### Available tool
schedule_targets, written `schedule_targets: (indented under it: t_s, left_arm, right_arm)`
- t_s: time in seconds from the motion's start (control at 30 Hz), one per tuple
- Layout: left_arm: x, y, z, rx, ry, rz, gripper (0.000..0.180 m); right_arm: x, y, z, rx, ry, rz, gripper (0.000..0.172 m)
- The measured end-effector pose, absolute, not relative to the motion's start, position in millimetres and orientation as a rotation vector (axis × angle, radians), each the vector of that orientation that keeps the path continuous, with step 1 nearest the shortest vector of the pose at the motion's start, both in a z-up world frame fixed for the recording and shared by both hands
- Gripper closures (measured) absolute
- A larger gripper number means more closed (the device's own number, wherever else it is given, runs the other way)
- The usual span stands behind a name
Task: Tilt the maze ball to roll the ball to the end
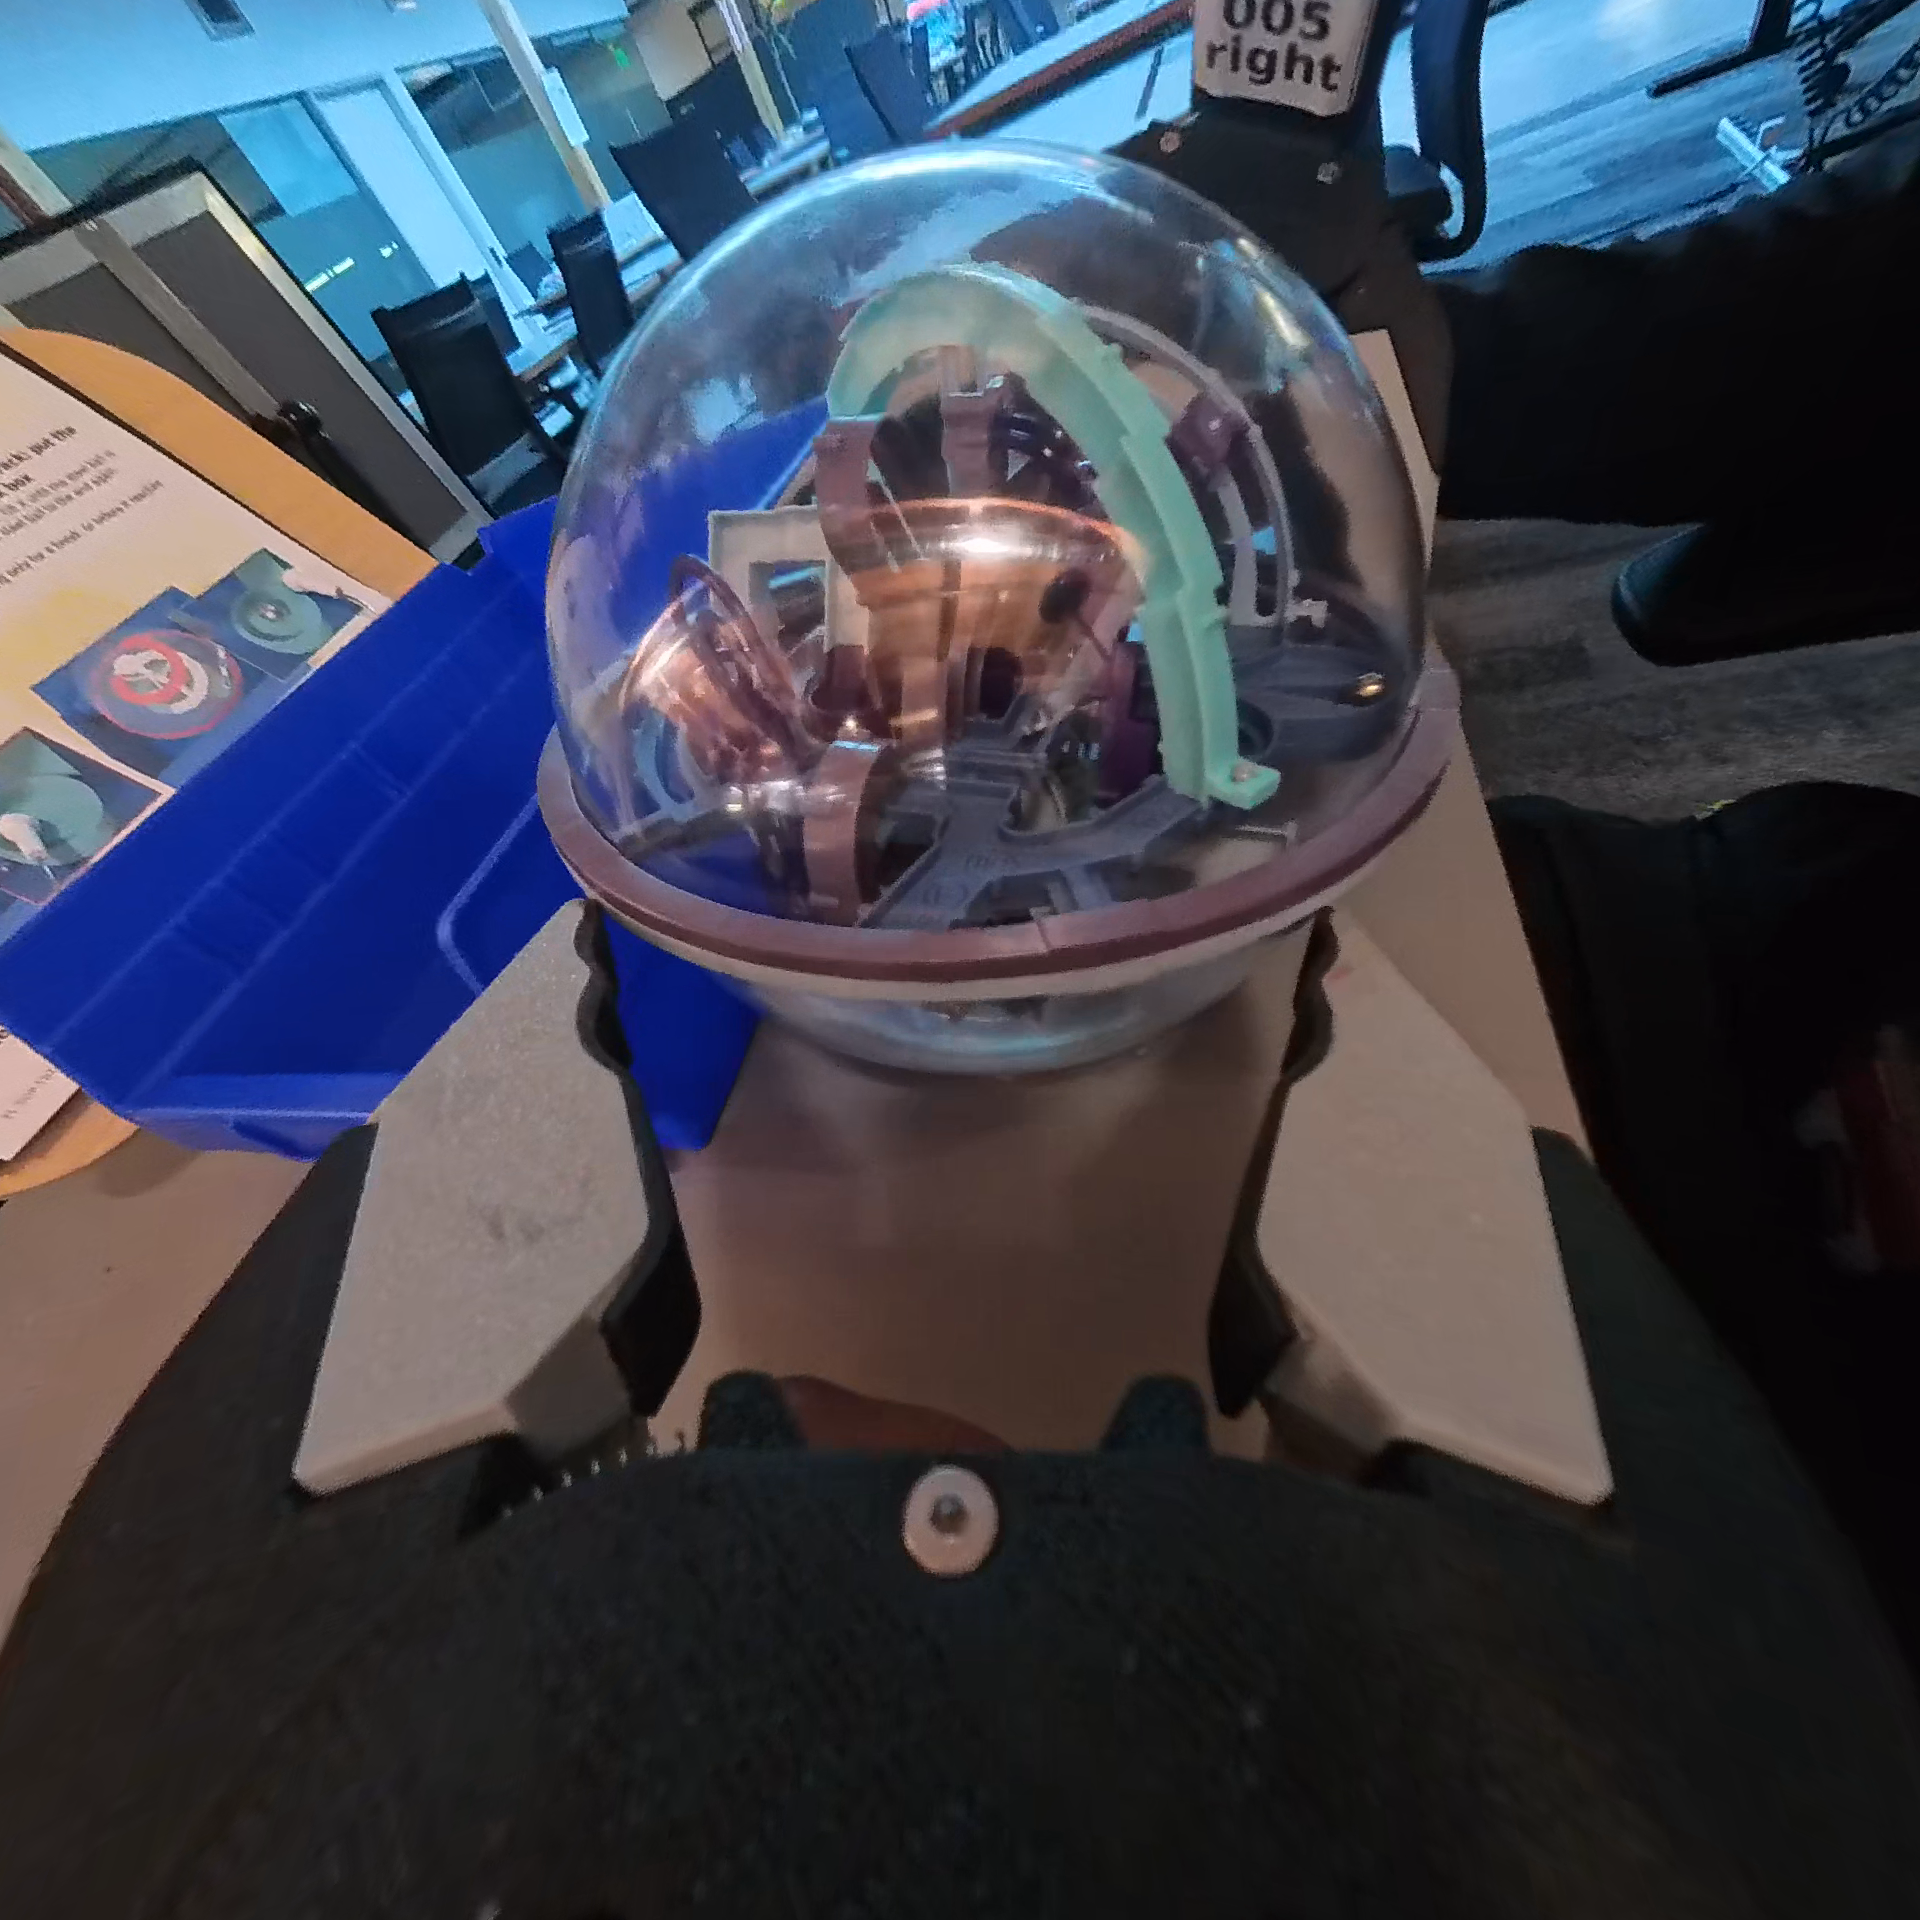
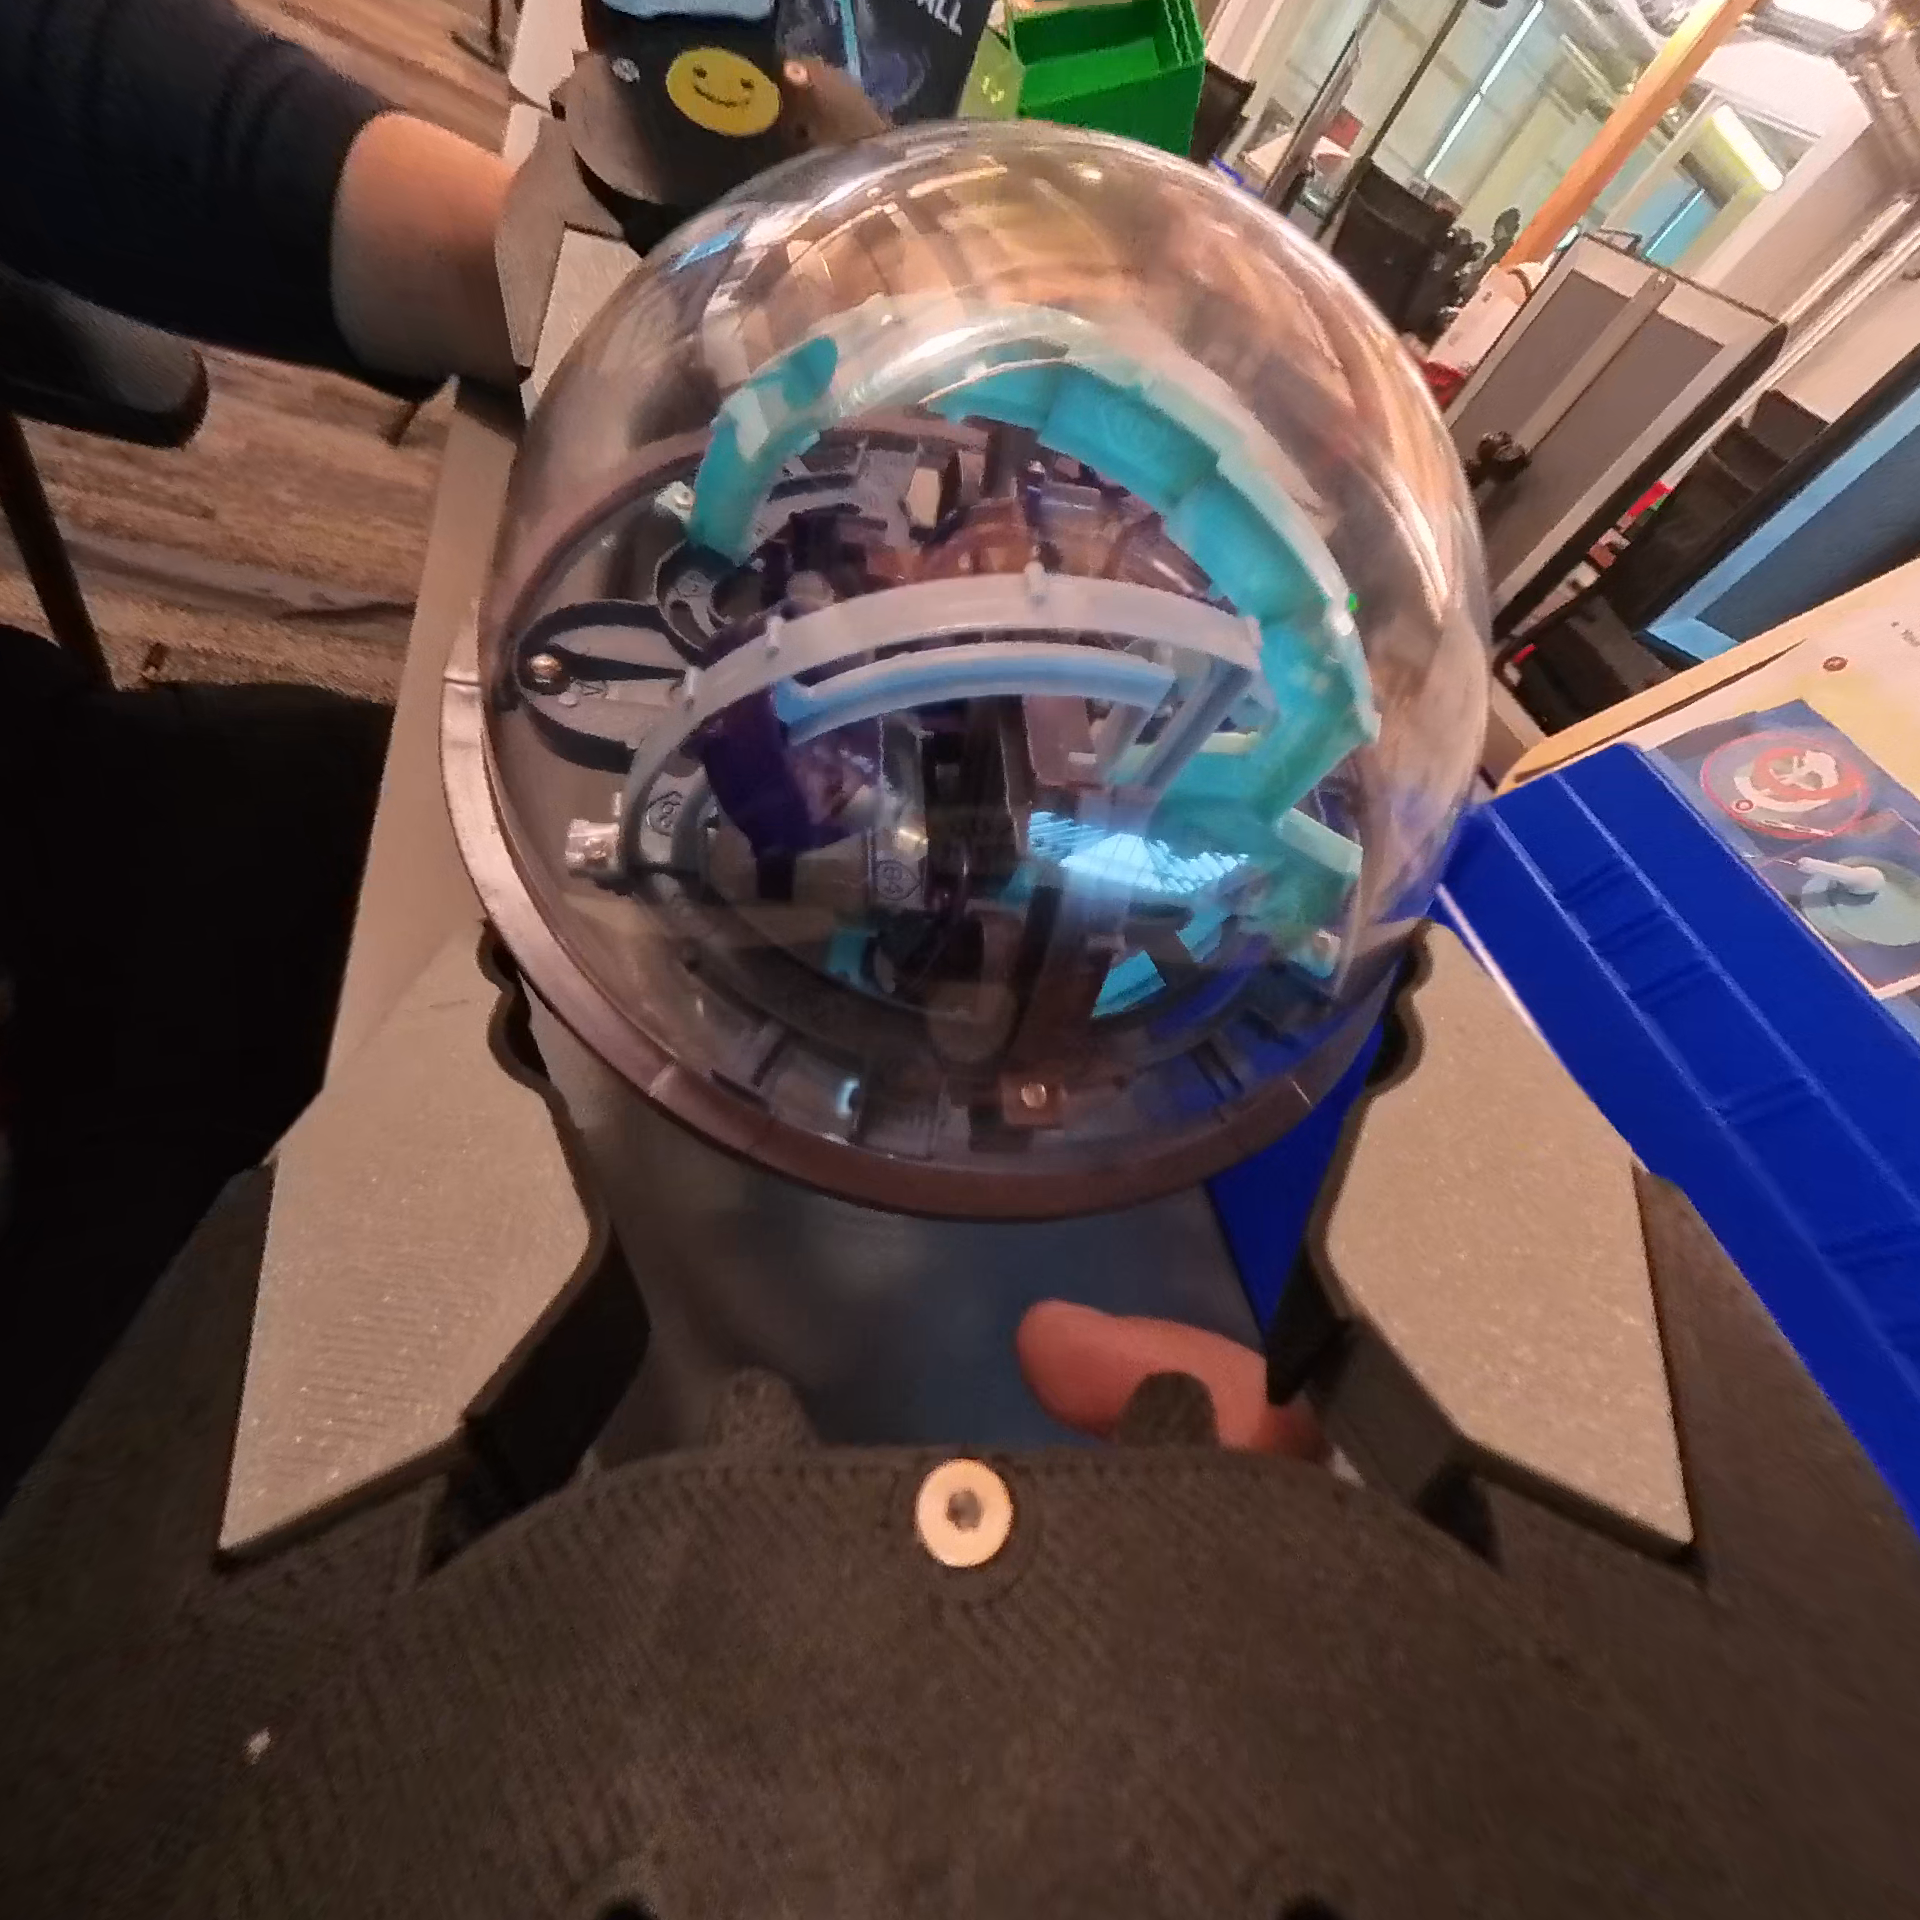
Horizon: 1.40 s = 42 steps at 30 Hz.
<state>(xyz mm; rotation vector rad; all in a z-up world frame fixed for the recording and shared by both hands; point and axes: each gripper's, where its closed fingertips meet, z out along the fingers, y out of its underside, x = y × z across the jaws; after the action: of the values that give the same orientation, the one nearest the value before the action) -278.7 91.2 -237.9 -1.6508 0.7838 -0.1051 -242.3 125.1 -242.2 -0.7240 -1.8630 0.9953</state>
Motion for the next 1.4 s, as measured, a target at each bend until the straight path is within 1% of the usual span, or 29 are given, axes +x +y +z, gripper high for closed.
schedule_targets:
  t_s: [0.17, 0.5, 0.7, 0.93, 1.2, 1.4]
  left_arm:
    - [-277.6, 86.9, -231.9, -1.650, 0.756, -0.138, 0.054]
    - [-275.1, 85.6, -198.5, -1.610, 0.750, -0.092, 0.053]
    - [-288.3, 100.9, -162.2, -1.596, 0.722, -0.093, 0.053]
    - [-318.7, 144.6, -117.3, -1.550, 0.679, -0.165, 0.049]
    - [-349.4, 186.3, -118.2, -1.535, 0.588, -0.224, 0.047]
    - [-356.4, 197.8, -144.3, -1.605, 0.526, -0.249, 0.047]
  right_arm:
    - [-241.1, 118.6, -230.9, -0.714, -1.856, 1.039, 0.016]
    - [-240.2, 116.1, -194.4, -0.653, -1.841, 1.050, 0.016]
    - [-254.3, 128.7, -151.5, -0.609, -1.828, 1.081, 0.016]
    - [-286.7, 163.6, -94.3, -0.584, -1.747, 1.167, 0.017]
    - [-320.6, 205.0, -95.7, -0.631, -1.776, 1.231, 0.016]
    - [-328.8, 216.2, -115.4, -0.650, -1.834, 1.249, 0.016]
